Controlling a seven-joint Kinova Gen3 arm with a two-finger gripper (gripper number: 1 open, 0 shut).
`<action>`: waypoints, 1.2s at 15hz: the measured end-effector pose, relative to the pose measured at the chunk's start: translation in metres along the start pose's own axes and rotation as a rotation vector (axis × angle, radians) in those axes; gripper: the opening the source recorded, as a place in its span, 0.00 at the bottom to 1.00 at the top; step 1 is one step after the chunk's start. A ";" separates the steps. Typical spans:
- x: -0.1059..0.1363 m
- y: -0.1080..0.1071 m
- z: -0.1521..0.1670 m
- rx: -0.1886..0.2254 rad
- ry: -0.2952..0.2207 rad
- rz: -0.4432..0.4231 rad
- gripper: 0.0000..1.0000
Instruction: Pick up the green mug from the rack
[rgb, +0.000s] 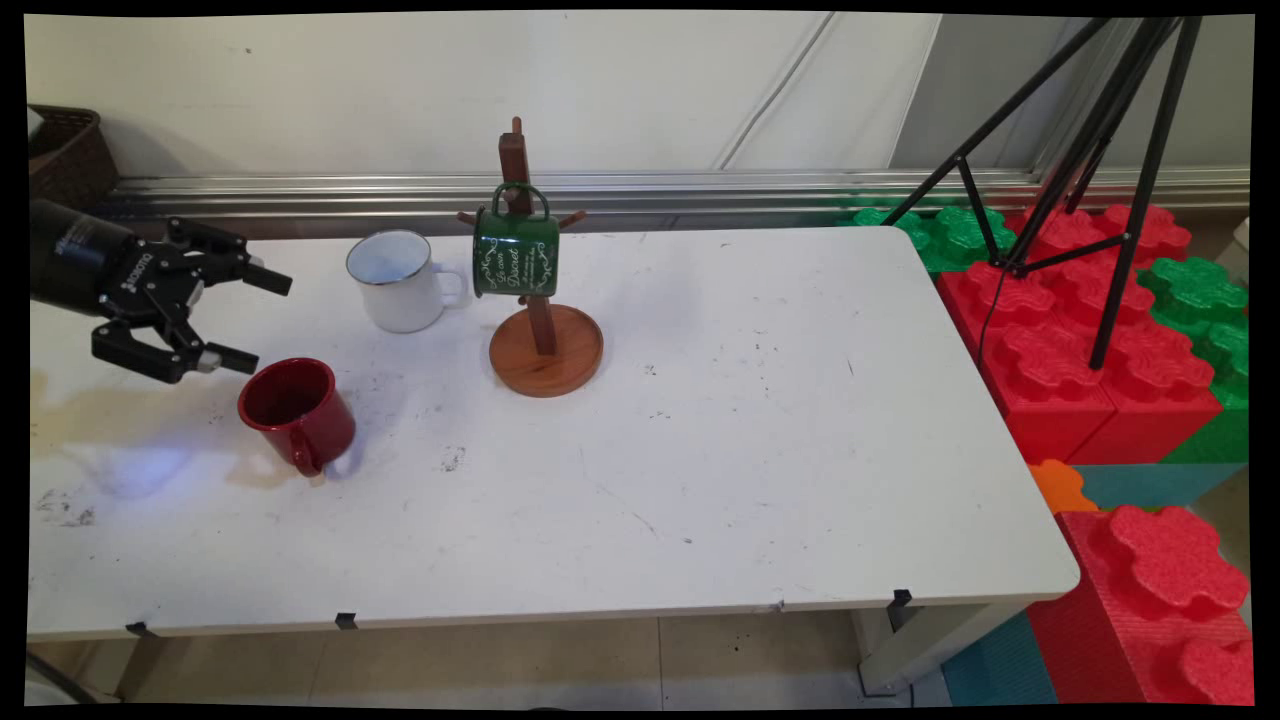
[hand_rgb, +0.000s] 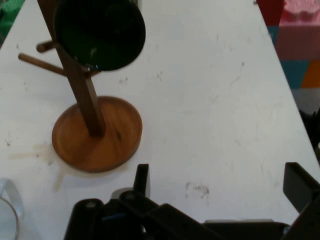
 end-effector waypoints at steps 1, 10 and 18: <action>0.002 0.000 -0.001 -0.001 0.011 -0.008 1.00; 0.014 -0.003 0.000 -0.007 0.074 -0.047 1.00; 0.038 -0.006 0.018 -0.028 0.154 -0.082 1.00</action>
